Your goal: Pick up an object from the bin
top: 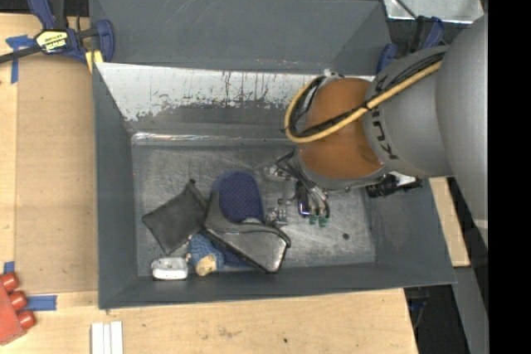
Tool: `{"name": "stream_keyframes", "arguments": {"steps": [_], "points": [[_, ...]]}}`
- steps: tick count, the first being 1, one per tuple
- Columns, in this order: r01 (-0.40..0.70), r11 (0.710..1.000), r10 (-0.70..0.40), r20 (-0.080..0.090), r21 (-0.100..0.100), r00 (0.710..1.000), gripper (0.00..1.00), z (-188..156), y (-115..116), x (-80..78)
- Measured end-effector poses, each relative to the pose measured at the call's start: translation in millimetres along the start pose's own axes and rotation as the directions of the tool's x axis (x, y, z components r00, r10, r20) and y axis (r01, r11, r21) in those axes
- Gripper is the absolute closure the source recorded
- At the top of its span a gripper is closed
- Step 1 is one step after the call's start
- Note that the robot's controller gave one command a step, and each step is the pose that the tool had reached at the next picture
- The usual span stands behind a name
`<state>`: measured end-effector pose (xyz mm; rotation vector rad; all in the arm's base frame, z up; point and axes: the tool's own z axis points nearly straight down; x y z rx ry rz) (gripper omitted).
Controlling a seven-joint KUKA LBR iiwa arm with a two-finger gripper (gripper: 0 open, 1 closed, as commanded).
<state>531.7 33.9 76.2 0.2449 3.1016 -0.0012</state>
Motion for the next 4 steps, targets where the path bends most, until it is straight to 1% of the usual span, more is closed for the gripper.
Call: {"name": "stream_keyframes", "arguments": {"steps": [1,2,3,4], "points": [[-0.067,0.998,0.067,-0.02,0.003,0.998,0.0,-1,61,-3.3],[-0.061,0.998,0.061,-0.02,0.008,0.998,0.0,2,85,-12.4],[0.056,0.998,-0.056,-0.011,0.009,0.998,0.0,3,154,-10.6],[0.201,0.98,-0.201,-0.017,-0.006,0.979,0.0,-103,137,-36.1]]}}
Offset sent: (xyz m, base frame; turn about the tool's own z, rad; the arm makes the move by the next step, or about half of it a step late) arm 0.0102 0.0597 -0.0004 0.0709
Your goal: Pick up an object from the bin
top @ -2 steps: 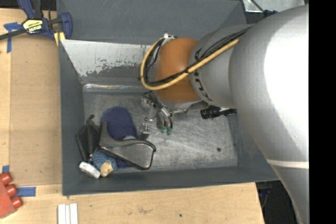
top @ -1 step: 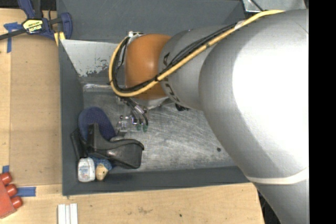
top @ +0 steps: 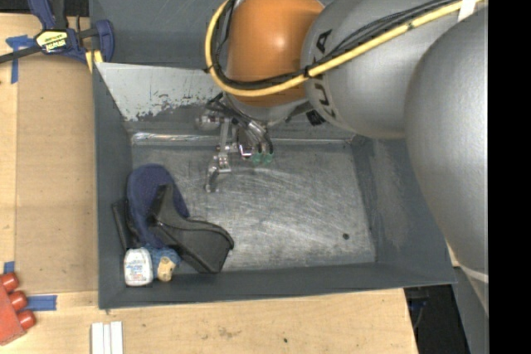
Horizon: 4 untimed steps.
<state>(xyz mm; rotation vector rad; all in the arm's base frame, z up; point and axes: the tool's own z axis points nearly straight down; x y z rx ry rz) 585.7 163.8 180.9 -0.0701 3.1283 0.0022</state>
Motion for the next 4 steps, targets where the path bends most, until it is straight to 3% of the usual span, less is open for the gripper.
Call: {"name": "stream_keyframes", "arguments": {"steps": [1,2,3,4], "points": [[-0.052,0.999,0.052,-0.007,-0.003,0.999,0.0,11,67,-18.0],[0.047,0.999,-0.047,0.006,-0.005,0.999,0.0,52,71,54.0],[-0.099,0.995,0.099,-0.017,-0.007,0.995,0.0,105,50,17.2],[-0.096,0.995,0.096,-0.018,-0.006,0.995,1.0,104,51,17.5]]}}
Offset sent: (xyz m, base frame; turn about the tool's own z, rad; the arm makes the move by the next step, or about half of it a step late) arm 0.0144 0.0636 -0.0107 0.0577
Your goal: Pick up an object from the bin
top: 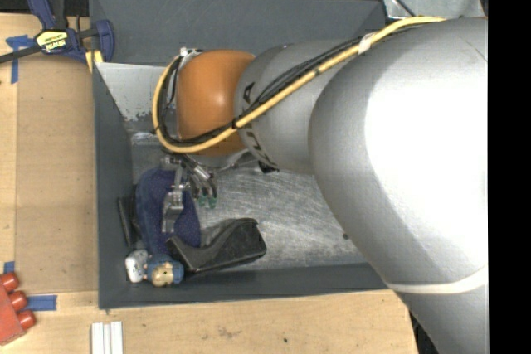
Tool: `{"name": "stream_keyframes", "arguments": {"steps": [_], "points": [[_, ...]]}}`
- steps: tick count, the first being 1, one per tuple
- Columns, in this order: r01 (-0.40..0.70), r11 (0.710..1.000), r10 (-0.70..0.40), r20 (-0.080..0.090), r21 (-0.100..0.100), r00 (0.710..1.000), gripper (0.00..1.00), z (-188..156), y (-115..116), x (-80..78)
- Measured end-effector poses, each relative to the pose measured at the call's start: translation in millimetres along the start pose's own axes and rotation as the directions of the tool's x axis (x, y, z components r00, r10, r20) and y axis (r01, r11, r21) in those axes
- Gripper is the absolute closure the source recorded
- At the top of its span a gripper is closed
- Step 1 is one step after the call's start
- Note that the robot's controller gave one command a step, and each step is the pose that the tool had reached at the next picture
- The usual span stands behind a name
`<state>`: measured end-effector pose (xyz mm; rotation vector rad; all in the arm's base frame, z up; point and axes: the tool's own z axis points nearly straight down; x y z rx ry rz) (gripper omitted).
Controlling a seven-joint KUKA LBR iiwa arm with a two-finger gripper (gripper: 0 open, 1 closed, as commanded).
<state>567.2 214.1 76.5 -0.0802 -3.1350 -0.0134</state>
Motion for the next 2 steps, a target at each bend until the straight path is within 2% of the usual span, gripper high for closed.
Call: {"name": "stream_keyframes", "arguments": {"steps": [1,2], "points": [[0.011,1.0,-0.011,0.028,0.005,1.0,1.0,-37,23,11.8],[0.035,0.999,-0.035,0.017,0.004,0.999,1.0,-137,31,10.7]]}}
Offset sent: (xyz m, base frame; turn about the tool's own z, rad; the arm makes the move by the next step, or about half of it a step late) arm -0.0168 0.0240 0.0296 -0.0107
